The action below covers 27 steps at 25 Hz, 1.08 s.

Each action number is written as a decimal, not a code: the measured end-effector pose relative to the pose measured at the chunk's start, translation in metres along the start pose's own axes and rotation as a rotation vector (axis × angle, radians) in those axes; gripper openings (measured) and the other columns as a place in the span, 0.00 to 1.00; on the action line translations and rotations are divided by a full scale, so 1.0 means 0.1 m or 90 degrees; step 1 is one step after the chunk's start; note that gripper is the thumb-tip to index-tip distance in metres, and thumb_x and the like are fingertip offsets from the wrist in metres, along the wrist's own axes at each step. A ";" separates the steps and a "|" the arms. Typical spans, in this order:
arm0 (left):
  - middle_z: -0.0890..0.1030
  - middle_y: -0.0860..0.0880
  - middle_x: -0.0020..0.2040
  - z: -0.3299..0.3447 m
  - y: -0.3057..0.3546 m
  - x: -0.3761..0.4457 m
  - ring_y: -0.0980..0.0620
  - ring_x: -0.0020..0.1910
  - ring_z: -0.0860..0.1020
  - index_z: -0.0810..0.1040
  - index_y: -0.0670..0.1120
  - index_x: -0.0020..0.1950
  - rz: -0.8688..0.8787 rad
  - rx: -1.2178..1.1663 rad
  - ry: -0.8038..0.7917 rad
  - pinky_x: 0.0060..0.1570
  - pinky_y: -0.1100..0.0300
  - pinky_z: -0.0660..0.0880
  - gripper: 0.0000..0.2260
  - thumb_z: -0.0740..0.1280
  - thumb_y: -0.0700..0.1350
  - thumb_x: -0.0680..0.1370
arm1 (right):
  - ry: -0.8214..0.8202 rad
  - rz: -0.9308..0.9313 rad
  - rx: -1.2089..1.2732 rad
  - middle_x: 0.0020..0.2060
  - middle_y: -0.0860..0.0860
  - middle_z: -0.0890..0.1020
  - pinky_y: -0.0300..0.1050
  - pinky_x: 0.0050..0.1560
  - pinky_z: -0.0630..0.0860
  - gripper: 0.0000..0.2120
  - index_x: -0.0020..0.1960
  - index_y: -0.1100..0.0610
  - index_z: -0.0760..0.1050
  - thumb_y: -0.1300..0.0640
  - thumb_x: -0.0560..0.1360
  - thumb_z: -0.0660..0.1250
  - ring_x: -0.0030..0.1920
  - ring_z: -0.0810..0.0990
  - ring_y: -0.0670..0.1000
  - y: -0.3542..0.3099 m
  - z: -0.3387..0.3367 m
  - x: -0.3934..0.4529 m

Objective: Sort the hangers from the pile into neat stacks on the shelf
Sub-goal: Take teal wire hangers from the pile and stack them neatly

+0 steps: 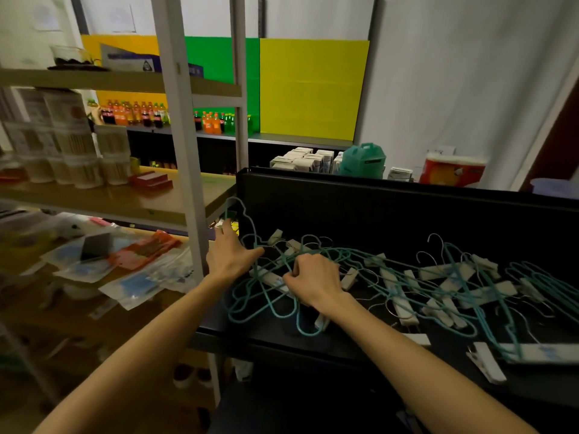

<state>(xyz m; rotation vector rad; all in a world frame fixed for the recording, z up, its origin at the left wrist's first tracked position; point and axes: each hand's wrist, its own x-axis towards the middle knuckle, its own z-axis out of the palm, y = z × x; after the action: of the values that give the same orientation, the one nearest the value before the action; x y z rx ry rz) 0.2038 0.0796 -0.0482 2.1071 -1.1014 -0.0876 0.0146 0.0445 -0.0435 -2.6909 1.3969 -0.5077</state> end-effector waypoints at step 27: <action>0.75 0.44 0.65 -0.40 0.04 -0.29 0.44 0.63 0.75 0.71 0.45 0.70 -0.014 -0.090 0.100 0.61 0.51 0.73 0.32 0.76 0.54 0.71 | 0.034 0.134 0.759 0.29 0.60 0.83 0.42 0.23 0.72 0.14 0.43 0.69 0.78 0.58 0.80 0.67 0.20 0.75 0.52 -0.24 -0.04 0.00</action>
<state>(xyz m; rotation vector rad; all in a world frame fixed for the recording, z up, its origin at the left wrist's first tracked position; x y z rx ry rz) 0.1985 0.1226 -0.0242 1.9642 -0.9514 -0.0107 0.0319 0.0588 -0.0351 -1.5589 0.8811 -0.9787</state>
